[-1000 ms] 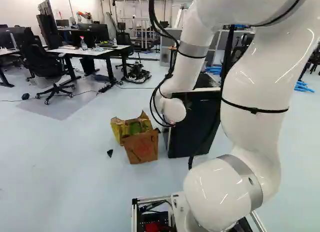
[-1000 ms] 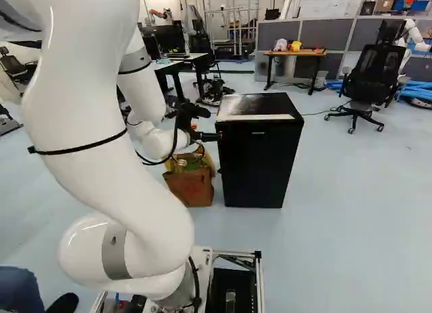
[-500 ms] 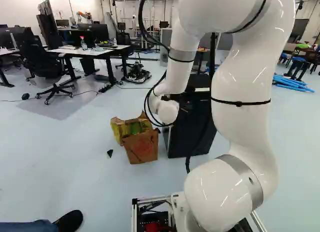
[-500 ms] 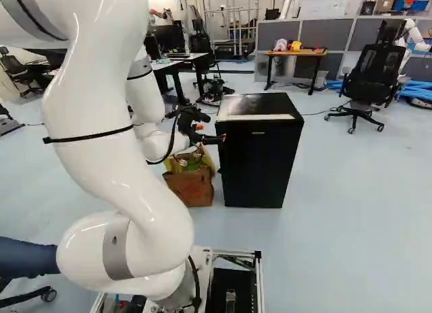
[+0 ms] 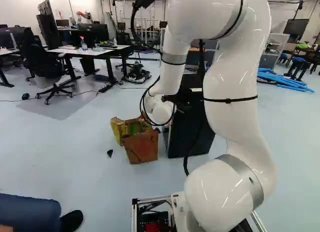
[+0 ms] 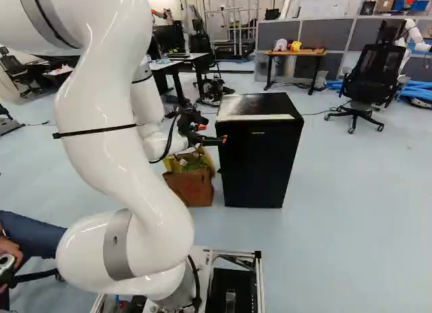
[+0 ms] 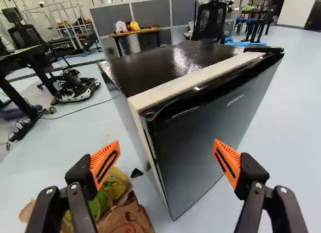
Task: Grab a drink from the fridge
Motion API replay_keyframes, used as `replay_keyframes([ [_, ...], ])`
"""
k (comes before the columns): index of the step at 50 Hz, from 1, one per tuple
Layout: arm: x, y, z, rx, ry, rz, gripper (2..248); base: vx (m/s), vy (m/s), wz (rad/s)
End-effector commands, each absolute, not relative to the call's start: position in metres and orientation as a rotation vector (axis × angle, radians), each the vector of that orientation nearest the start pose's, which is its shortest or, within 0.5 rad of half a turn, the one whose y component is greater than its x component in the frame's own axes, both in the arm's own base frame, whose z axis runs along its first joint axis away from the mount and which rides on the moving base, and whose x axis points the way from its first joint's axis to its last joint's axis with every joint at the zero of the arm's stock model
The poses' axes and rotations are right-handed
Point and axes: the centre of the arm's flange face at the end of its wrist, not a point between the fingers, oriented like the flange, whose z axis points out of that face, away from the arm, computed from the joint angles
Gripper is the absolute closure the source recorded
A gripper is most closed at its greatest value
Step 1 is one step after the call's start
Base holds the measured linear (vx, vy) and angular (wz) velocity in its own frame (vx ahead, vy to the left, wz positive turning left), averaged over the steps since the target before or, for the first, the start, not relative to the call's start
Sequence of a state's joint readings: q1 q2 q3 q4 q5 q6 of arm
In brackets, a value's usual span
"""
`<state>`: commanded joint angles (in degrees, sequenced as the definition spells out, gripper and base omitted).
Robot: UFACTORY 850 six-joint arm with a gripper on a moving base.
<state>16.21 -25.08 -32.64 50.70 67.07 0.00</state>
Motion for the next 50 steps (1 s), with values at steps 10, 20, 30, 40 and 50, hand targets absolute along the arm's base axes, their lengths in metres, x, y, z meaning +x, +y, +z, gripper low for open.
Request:
replay_keyframes([
  [10, 0.434, 0.062, 0.288, -2.602, 0.959, -2.008, 3, 0.000, 0.000, 0.000],
  [20, 0.442, 0.063, 0.288, -2.578, 1.018, -2.041, 3, 0.000, 0.000, 0.000],
  [30, 0.450, 0.063, 0.288, -2.559, 1.079, -2.064, 3, 0.000, 0.000, 0.000],
  [40, 0.457, 0.062, 0.286, -2.548, 1.125, -2.069, 3, 0.000, 0.000, 0.000],
  [50, 0.463, 0.062, 0.286, -2.538, 1.166, -2.073, 3, 0.000, 0.000, 0.000],
])
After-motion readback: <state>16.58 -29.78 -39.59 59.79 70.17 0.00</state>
